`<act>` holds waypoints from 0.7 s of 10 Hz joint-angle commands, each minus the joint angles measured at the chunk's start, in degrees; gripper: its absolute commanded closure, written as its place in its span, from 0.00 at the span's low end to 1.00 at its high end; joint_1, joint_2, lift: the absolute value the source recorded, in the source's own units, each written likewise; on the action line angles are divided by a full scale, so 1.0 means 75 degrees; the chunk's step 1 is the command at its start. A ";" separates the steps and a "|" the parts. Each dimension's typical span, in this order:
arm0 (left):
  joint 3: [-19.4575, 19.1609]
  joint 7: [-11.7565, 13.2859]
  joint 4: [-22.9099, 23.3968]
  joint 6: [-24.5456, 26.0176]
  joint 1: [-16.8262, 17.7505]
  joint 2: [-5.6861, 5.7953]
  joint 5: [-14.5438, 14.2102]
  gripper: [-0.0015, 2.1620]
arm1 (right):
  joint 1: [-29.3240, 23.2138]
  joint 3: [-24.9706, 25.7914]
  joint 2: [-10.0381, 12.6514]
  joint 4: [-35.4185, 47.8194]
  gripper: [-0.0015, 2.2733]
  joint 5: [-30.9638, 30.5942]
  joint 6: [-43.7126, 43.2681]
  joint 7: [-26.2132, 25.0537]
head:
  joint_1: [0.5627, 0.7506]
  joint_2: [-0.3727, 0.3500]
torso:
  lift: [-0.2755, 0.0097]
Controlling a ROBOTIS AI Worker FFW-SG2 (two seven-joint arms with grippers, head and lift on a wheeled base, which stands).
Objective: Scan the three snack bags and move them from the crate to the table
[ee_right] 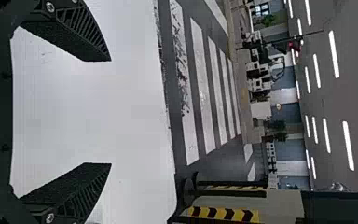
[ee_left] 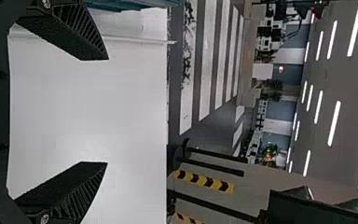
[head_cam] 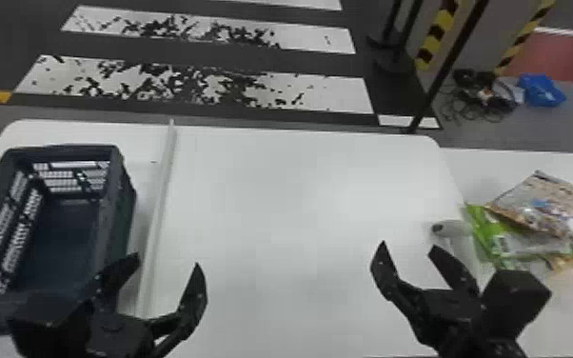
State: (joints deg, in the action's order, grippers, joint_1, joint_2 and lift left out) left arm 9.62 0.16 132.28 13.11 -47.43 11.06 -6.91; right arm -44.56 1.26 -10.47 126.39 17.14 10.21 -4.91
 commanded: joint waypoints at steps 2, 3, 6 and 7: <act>-0.0158 0.0225 0.0198 0.0004 -0.0403 0.0025 -0.0111 0.05 | -0.0691 0.0430 -0.0103 0.0539 0.04 0.0035 0.0157 0.0010 | 0.70 0.22 | 0.75; -0.0158 0.0213 0.0234 -0.0019 -0.0415 0.0002 -0.0087 0.05 | -0.0809 0.0489 -0.0139 0.0621 0.04 0.0047 0.0133 0.0045 | 0.70 0.19 | 0.75; 0.0100 0.0026 0.0234 -0.0324 -0.0356 -0.0080 0.0347 0.05 | -0.0984 0.0489 -0.0221 0.0726 0.04 0.0211 -0.0078 0.0045 | 0.70 0.17 | 0.75; 0.0089 0.0026 0.0234 -0.0511 -0.0333 -0.0080 0.0358 0.05 | -0.1066 0.0512 -0.0221 0.0843 0.04 0.0211 -0.0242 0.0045 | 0.70 0.17 | 0.75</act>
State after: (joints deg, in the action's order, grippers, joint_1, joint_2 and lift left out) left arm 10.27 0.33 134.02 9.99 -49.98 10.48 -4.36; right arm -52.23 5.03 -12.15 132.26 18.66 8.96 -4.57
